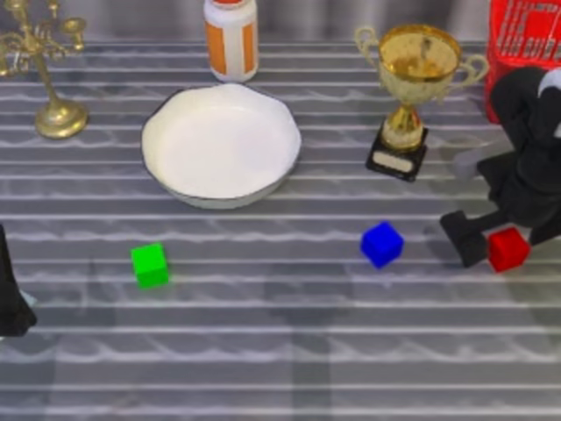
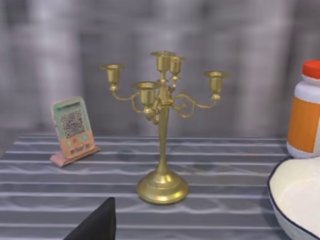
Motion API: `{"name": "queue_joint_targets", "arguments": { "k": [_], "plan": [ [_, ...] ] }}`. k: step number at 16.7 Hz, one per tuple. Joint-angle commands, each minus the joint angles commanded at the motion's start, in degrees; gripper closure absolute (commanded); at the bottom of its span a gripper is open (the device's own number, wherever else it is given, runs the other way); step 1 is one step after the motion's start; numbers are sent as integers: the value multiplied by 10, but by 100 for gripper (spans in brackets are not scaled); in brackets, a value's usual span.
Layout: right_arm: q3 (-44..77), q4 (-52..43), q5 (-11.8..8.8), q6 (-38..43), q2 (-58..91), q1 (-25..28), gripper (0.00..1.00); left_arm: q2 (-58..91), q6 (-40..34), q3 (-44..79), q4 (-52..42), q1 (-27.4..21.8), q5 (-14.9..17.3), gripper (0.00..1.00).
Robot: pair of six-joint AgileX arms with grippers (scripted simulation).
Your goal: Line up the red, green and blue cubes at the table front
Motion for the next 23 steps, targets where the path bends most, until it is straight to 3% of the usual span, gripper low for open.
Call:
{"name": "queue_joint_targets", "arguments": {
  "k": [9, 17, 23],
  "plan": [
    [0, 0, 0, 0, 0, 0, 98, 0, 0, 0, 0, 0, 0, 0],
    [0, 0, 0, 0, 0, 0, 100, 0, 0, 0, 0, 0, 0, 0],
    [49, -79, -4, 2, -51, 2, 100, 0, 0, 0, 0, 0, 0, 0]
  ]
}}
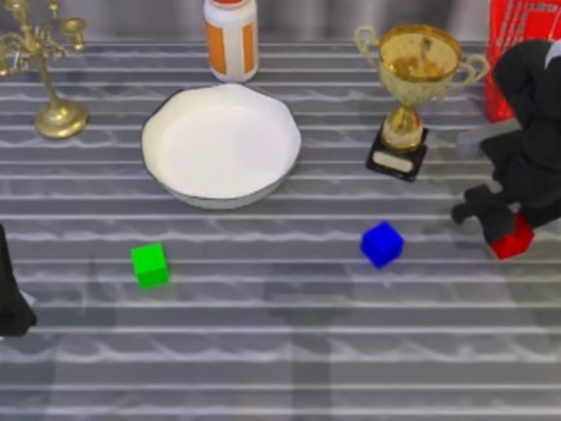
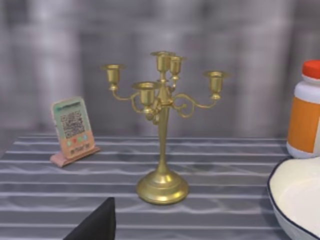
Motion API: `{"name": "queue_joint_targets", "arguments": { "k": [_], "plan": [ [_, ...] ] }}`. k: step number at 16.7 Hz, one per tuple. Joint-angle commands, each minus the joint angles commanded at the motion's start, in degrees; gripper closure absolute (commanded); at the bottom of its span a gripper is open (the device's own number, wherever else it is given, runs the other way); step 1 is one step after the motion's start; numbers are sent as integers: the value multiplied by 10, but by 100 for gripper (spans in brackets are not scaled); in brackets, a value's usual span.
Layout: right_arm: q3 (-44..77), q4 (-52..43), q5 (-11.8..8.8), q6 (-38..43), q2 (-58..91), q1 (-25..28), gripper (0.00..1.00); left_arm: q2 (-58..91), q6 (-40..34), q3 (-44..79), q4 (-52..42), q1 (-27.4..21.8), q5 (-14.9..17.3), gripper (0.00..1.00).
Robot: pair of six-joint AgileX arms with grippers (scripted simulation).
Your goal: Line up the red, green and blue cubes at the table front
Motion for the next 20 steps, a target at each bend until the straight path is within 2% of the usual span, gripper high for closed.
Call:
{"name": "queue_joint_targets", "arguments": {
  "k": [4, 9, 11, 15, 20],
  "plan": [
    [38, -70, 0, -1, -33, 2, 100, 0, 0, 0, 0, 0, 0, 0],
    [39, -72, 0, 1, -33, 0, 100, 0, 0, 0, 0, 0, 0, 0],
    [55, -79, 1, 20, -23, 18, 100, 0, 0, 0, 0, 0, 0, 0],
    [128, -114, 6, 130, 22, 100, 100, 0, 0, 0, 0, 0, 0, 0],
    [244, -176, 12, 362, 93, 250, 100, 0, 0, 0, 0, 0, 0, 0]
  ]
}}
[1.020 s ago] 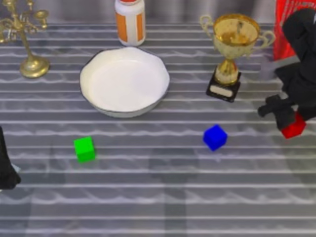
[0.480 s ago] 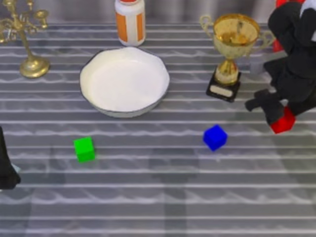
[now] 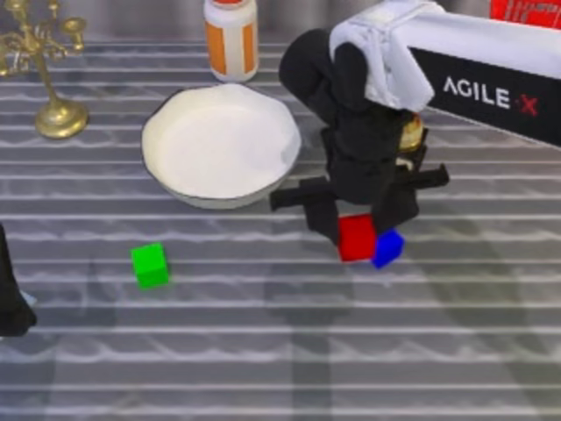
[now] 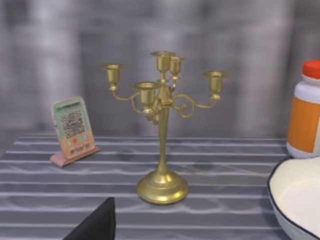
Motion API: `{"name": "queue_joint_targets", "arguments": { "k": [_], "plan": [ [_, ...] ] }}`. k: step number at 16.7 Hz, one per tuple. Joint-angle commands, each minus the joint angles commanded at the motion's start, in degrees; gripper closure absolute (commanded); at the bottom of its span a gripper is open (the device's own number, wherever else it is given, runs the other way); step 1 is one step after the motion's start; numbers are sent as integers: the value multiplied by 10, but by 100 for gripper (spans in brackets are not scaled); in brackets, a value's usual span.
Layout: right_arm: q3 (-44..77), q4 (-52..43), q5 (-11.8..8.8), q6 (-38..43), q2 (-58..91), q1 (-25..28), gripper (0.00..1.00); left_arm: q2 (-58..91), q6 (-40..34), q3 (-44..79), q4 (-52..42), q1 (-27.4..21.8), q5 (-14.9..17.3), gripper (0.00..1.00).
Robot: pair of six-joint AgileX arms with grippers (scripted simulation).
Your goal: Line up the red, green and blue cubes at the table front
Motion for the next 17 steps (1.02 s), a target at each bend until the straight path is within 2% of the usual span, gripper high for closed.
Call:
{"name": "queue_joint_targets", "arguments": {
  "k": [4, 8, 14, 17],
  "plan": [
    [87, -42, 6, 180, 44, 118, 100, 0, 0, 0, 0, 0, 0, 0],
    [137, -61, 12, 271, 60, 190, 100, 0, 0, 0, 0, 0, 0, 0],
    [139, -59, 12, 280, 59, 196, 100, 0, 0, 0, 0, 0, 0, 0],
    [104, -17, 12, 280, 66, 197, 100, 0, 0, 0, 0, 0, 0, 0]
  ]
}}
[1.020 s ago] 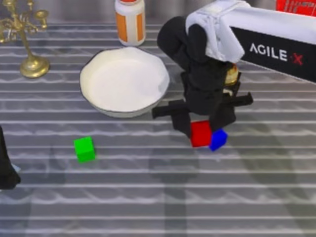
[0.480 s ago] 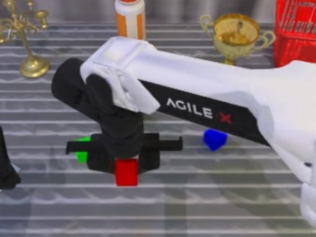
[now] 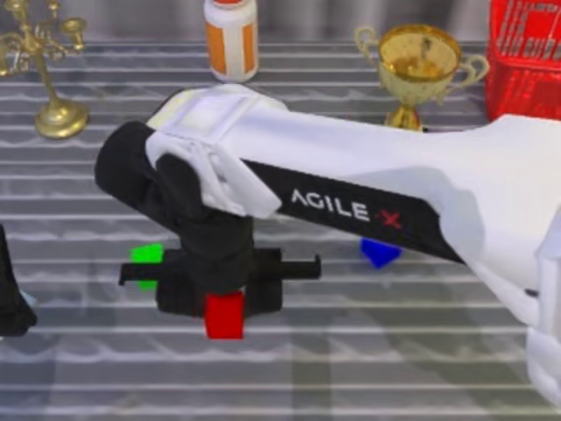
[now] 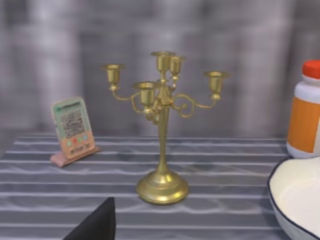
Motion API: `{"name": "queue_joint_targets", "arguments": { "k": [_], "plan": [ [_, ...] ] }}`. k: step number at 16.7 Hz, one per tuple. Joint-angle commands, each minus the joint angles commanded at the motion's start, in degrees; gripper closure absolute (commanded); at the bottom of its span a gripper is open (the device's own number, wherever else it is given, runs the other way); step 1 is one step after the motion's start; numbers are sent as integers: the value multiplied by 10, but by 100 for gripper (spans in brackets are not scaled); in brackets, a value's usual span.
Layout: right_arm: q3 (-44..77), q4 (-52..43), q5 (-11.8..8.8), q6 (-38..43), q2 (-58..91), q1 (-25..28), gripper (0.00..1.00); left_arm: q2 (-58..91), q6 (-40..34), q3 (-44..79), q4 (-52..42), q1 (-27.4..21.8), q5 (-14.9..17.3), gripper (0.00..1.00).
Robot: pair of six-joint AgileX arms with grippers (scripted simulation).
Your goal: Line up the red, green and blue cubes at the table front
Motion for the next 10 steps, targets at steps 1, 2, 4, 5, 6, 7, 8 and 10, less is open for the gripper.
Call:
{"name": "queue_joint_targets", "arguments": {
  "k": [1, 2, 4, 5, 6, 7, 8, 10],
  "plan": [
    [-17, 26, 0, 1, 4, 0, 100, 0, 0, 0, 0, 0, 0, 0],
    [-36, 51, 0, 1, 9, 1, 100, 0, 0, 0, 0, 0, 0, 0],
    [-66, 86, 1, 2, 18, 2, 100, 0, 0, 0, 0, 0, 0, 0],
    [-74, 94, 1, 2, 21, 3, 100, 0, 0, 0, 0, 0, 0, 0],
    [-76, 96, 1, 3, 22, 3, 100, 0, 0, 0, 0, 0, 0, 0],
    [-76, 96, 1, 3, 22, 3, 100, 0, 0, 0, 0, 0, 0, 0],
    [-76, 96, 1, 3, 22, 3, 100, 0, 0, 0, 0, 0, 0, 0],
    [-76, 96, 1, 3, 22, 3, 92, 0, 0, 0, 0, 0, 0, 0]
  ]
}}
